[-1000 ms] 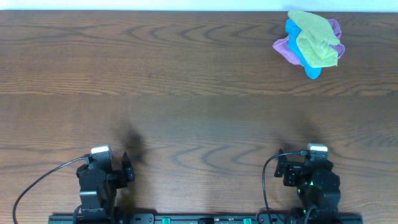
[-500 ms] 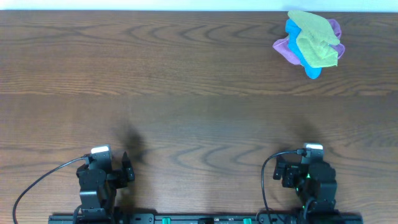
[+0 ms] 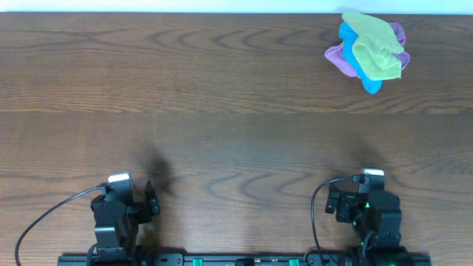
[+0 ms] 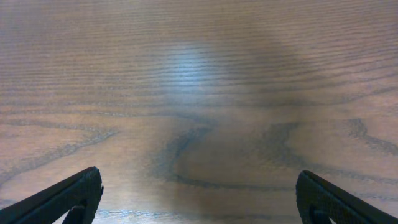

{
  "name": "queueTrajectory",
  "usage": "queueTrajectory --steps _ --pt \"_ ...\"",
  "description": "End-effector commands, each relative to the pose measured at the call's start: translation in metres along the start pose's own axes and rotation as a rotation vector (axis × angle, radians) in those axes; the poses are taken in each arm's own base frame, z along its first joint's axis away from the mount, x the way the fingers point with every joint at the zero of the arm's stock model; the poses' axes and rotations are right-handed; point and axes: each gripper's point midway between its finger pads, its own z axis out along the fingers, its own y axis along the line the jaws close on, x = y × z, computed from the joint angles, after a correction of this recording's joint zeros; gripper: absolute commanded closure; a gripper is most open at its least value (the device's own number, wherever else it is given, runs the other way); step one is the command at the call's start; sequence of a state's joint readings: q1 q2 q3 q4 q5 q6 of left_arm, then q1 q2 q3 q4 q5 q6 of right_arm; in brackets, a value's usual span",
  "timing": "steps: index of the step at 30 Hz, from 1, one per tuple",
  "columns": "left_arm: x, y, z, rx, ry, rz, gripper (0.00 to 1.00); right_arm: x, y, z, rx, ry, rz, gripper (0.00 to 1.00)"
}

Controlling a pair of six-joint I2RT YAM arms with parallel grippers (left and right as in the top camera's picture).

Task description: Fold the cloth

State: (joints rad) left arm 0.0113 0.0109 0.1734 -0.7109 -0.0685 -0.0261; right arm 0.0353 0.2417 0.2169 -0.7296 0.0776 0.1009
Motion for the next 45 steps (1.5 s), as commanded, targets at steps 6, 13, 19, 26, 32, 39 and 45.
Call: queueTrajectory --steps 6,13,19,26,32,39,45 --pt "0.009 0.004 0.002 -0.021 0.028 0.0 0.05 -0.012 -0.006 -0.008 0.039 0.034 -0.009 0.01" --pt "0.009 0.004 0.002 -0.021 0.028 0.0 0.05 -0.02 -0.011 -0.032 0.071 0.15 -0.021 0.01" --pt "0.009 0.004 0.002 -0.021 0.028 -0.001 0.05 -0.029 -0.011 -0.047 0.085 0.278 -0.034 0.01" --pt "0.009 0.004 0.002 -0.021 0.028 -0.001 0.05 -0.041 -0.011 -0.039 0.095 0.38 -0.038 0.01" --pt "0.009 0.004 0.002 -0.02 0.028 -0.001 0.05 -0.098 -0.003 -0.014 0.081 0.21 0.012 0.01" --pt "0.009 0.004 0.002 -0.02 0.028 0.0 0.05 -0.137 -0.017 -0.003 0.157 0.135 0.135 0.01" --pt "0.009 0.004 0.002 -0.021 0.028 -0.001 0.05 -0.175 -0.04 0.006 0.22 0.116 0.29 0.01"
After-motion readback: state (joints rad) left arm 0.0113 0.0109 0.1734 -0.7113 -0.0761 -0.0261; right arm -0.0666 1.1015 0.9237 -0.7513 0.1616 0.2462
